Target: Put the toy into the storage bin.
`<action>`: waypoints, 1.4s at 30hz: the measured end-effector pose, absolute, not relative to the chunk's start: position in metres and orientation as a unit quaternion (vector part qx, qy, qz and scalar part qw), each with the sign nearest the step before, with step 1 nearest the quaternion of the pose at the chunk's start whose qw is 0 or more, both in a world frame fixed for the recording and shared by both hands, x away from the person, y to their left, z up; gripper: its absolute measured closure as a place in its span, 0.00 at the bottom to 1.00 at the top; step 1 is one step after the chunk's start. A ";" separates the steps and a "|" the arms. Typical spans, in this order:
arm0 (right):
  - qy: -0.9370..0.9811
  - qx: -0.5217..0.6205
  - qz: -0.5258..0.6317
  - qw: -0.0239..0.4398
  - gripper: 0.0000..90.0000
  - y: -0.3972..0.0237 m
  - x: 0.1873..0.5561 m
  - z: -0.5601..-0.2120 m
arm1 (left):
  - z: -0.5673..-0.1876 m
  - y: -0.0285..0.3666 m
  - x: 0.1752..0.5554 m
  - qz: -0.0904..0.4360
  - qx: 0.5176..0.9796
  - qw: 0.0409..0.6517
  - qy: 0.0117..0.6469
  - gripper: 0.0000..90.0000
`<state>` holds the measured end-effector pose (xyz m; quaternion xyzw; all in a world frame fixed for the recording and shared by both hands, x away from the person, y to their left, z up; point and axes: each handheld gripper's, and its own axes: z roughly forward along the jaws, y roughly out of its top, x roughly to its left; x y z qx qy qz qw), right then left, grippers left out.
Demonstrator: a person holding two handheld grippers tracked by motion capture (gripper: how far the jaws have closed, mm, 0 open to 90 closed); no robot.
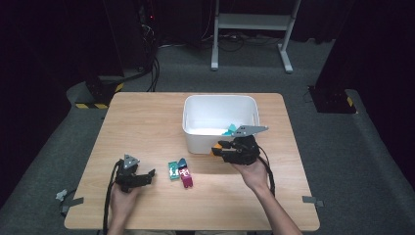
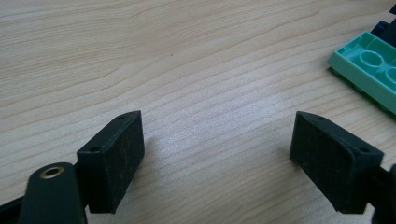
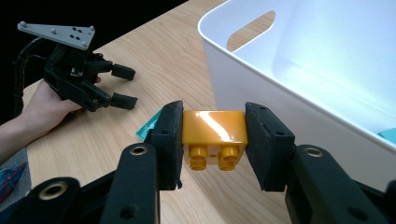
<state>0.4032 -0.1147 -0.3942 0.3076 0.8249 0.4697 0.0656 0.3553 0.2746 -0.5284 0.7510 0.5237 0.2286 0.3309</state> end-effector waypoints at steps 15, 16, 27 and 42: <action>0.821 0.305 0.478 0.068 0.66 -0.126 0.410 -0.376 | -0.528 0.275 0.355 0.228 0.751 0.331 0.523 0.20; 0.819 0.306 0.480 0.067 0.66 -0.127 0.411 -0.374 | -0.528 0.275 0.355 0.229 0.751 0.331 0.523 0.20; 0.825 0.307 0.470 0.072 0.66 -0.121 0.422 -0.361 | -0.528 0.275 0.355 0.229 0.752 0.331 0.522 0.20; 0.817 0.329 0.463 0.103 0.66 -0.119 0.444 -0.350 | -0.529 0.275 0.355 0.229 0.751 0.332 0.523 0.20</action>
